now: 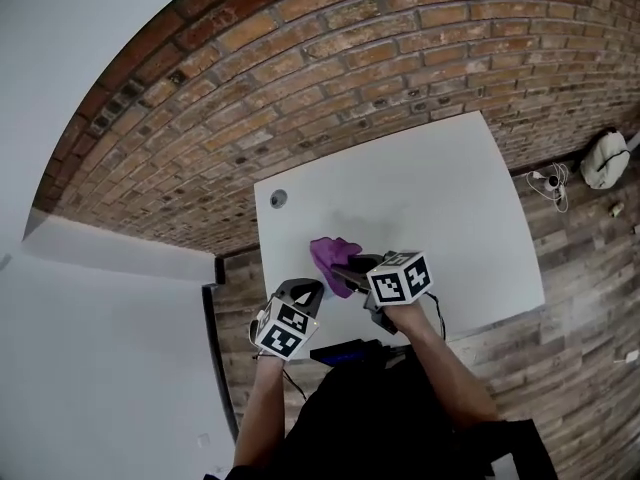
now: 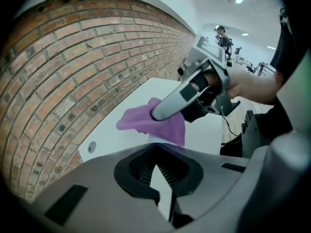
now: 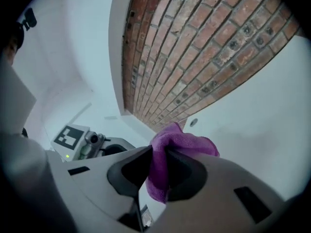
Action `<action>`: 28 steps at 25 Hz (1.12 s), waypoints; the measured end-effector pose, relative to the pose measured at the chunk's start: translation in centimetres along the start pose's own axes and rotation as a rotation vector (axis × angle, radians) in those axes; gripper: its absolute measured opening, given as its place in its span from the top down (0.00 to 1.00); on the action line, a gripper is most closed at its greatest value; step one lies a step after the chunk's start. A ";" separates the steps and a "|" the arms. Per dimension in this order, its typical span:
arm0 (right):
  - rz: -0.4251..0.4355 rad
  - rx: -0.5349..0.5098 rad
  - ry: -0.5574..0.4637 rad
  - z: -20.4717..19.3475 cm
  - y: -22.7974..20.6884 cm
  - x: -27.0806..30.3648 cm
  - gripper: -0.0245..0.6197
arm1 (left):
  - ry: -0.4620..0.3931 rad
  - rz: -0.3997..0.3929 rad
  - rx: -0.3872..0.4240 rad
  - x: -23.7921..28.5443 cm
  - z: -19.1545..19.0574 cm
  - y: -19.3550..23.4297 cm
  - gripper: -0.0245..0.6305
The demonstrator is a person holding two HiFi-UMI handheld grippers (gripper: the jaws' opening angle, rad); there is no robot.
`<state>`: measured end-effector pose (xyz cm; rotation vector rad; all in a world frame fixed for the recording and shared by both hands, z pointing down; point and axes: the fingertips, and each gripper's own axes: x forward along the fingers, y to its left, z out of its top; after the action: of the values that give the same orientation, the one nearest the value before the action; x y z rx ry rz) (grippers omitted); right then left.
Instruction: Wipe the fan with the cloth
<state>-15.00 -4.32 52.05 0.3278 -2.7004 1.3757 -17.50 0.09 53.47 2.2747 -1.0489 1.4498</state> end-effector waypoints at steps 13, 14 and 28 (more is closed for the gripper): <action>-0.136 0.140 -0.037 -2.4 -5.9 -1.7 0.86 | 0.000 -0.001 -0.011 0.1 0.0 0.2 0.96; -0.084 0.127 -0.070 -0.9 -4.2 -1.8 0.86 | 0.001 0.001 -0.012 0.1 0.0 0.2 0.96; -0.231 0.129 0.029 -6.2 -9.3 -0.8 0.86 | -0.003 -0.005 -0.030 0.0 -0.1 0.2 0.96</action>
<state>-12.17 -4.52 62.86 0.6042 -2.4624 1.4742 -17.70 0.03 53.48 2.2574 -1.0586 1.4195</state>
